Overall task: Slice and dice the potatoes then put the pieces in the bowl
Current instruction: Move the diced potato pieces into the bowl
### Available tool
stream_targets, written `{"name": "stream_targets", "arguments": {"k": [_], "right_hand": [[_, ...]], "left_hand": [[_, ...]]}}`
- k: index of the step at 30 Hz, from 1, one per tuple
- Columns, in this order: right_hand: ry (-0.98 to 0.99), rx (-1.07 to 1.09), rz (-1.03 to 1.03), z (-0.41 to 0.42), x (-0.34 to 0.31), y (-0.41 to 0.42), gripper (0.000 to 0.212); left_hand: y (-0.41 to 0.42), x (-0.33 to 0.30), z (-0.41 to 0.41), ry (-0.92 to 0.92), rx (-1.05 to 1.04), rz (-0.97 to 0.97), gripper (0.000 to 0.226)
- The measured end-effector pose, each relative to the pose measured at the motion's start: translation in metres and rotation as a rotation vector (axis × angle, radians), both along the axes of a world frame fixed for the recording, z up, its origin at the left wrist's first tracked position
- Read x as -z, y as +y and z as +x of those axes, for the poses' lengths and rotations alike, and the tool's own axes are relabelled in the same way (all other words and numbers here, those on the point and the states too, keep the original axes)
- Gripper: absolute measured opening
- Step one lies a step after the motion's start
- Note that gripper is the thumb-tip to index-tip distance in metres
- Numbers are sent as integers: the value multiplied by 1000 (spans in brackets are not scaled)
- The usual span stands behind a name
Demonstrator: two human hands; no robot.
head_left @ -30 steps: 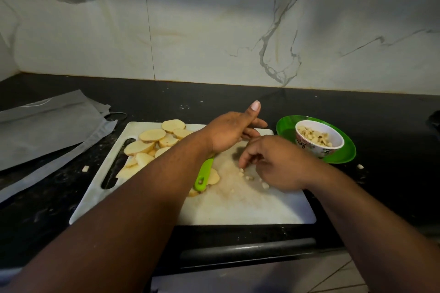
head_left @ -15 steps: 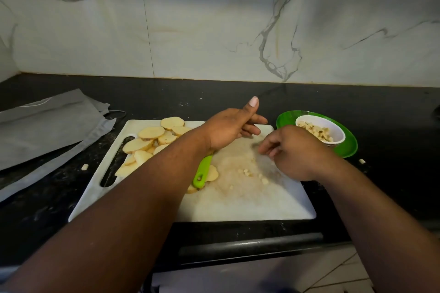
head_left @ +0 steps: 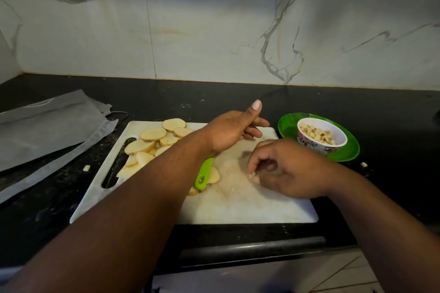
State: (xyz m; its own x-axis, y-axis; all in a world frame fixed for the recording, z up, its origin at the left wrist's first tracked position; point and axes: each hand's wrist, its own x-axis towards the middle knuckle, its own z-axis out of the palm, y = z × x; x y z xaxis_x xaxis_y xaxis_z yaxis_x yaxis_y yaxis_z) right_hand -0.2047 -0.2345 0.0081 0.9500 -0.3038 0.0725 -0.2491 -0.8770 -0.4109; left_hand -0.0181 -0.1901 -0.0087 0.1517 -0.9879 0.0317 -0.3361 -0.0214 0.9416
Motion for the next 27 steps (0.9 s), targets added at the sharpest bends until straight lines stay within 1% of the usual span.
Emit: {"name": "stream_targets", "arguments": {"k": [2, 3, 4, 5, 6, 8, 9, 12, 16, 19, 22, 23, 27], "right_hand": [[7, 118, 9, -8, -5, -5, 27], [58, 153, -1, -10, -5, -5, 36], [112, 180, 4, -11, -4, -3, 39], [134, 201, 24, -9, -1, 1, 37], [112, 228, 55, -6, 4, 5, 29], [16, 313, 74, 1, 12, 13, 11], [-12, 352, 63, 5, 15, 16, 8], [-29, 393, 46, 12, 17, 26, 20], [-7, 366, -72, 22, 12, 39, 12], [30, 363, -115, 26, 6, 42, 14], [61, 354, -169, 30, 0, 44, 7], [70, 354, -186, 32, -2, 44, 7], [72, 389, -176, 38, -5, 42, 9]], "left_hand": [[-2, 2, 1, -9, -1, -3, 83], [-2, 2, 1, -10, 1, -1, 82], [-2, 2, 1, -8, 3, 1, 84], [-2, 2, 1, -7, 4, 3, 87], [-1, 2, 1, -5, 6, 0, 90], [-1, 2, 0, -8, 11, -7, 90], [-1, 2, 0, -9, 11, -7, 89], [0, 2, -1, -7, 3, -5, 85], [2, -2, -4, -16, -5, -7, 86], [3, -3, -5, -26, -2, 0, 86], [4, -3, -5, -31, -9, 1, 86], [4, -3, -5, -36, -12, 2, 86], [6, -3, -5, -46, -7, -2, 85]]}}
